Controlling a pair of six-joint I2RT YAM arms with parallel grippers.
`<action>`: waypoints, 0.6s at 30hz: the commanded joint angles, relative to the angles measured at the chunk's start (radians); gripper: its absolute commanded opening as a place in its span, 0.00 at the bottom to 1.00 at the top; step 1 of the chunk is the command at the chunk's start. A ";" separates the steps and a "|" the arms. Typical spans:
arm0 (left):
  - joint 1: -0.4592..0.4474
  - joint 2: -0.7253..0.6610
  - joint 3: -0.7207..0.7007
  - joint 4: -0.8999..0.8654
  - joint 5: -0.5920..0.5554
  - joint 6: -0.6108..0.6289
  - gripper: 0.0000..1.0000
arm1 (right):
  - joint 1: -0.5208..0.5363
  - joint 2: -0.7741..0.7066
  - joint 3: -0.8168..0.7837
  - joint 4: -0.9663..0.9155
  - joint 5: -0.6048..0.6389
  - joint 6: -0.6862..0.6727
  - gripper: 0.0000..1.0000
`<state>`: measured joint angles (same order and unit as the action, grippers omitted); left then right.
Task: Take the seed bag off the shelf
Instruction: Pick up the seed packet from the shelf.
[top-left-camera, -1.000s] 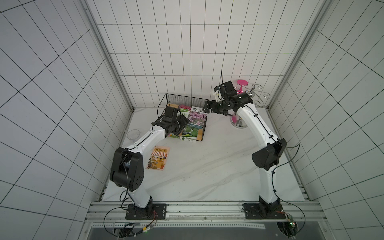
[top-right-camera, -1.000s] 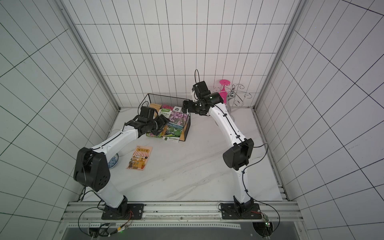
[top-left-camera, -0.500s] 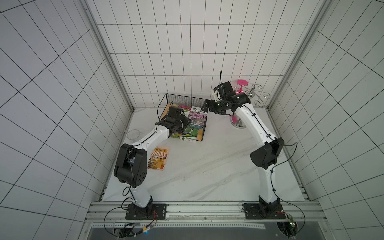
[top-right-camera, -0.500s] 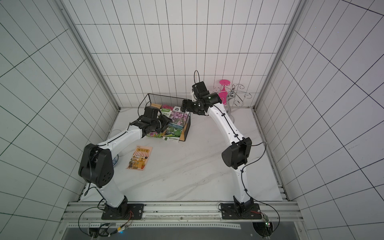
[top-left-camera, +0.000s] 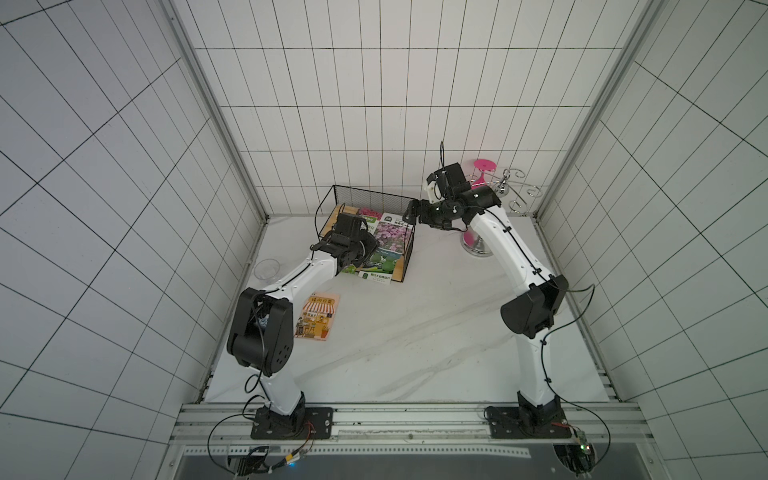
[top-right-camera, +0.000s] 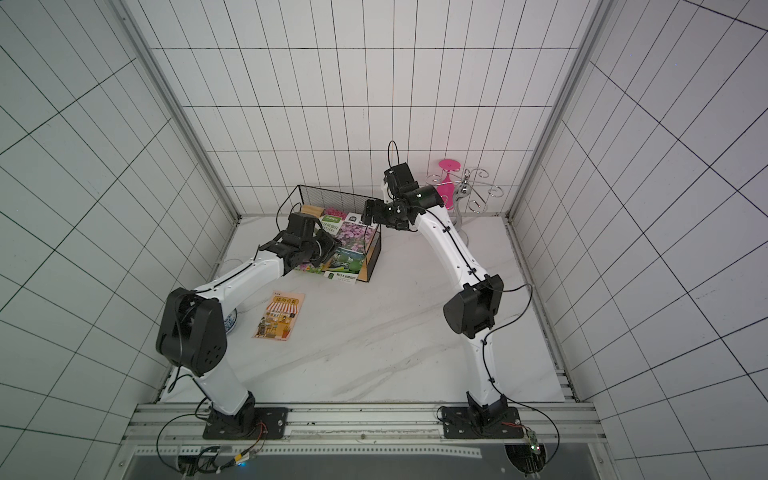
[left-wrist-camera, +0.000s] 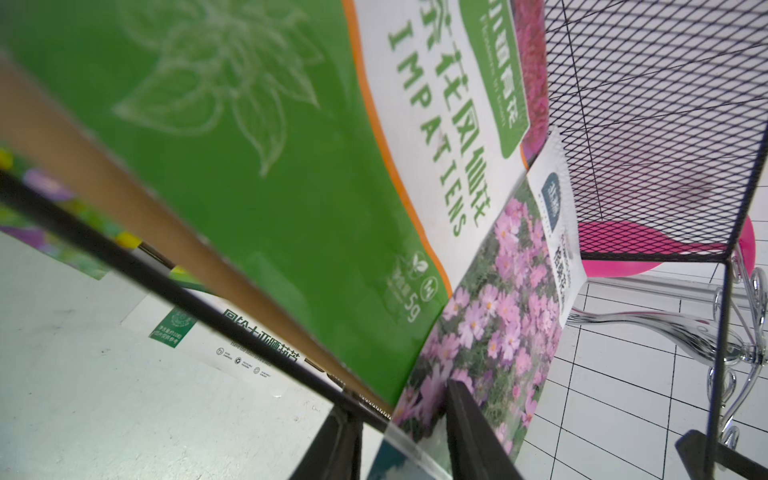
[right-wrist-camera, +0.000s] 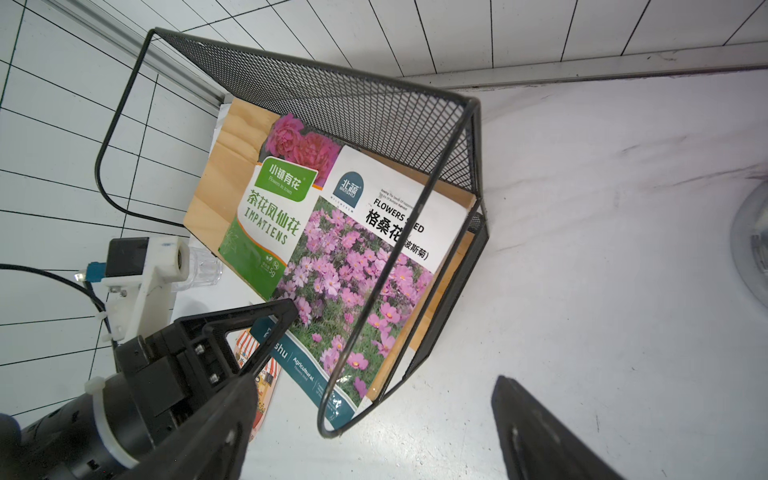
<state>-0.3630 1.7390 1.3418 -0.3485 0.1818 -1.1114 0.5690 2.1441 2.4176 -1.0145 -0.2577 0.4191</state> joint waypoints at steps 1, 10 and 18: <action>-0.002 -0.051 -0.011 0.034 -0.020 0.013 0.33 | 0.002 -0.015 -0.007 -0.003 -0.002 -0.018 0.93; -0.001 -0.114 -0.039 0.026 -0.033 0.013 0.23 | 0.003 -0.024 -0.016 -0.005 -0.001 -0.022 0.89; -0.002 -0.136 -0.063 0.032 -0.031 0.011 0.11 | 0.012 -0.033 -0.027 -0.008 -0.009 -0.017 0.86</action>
<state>-0.3637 1.6287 1.2987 -0.3294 0.1638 -1.1095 0.5716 2.1429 2.4157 -1.0149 -0.2584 0.4049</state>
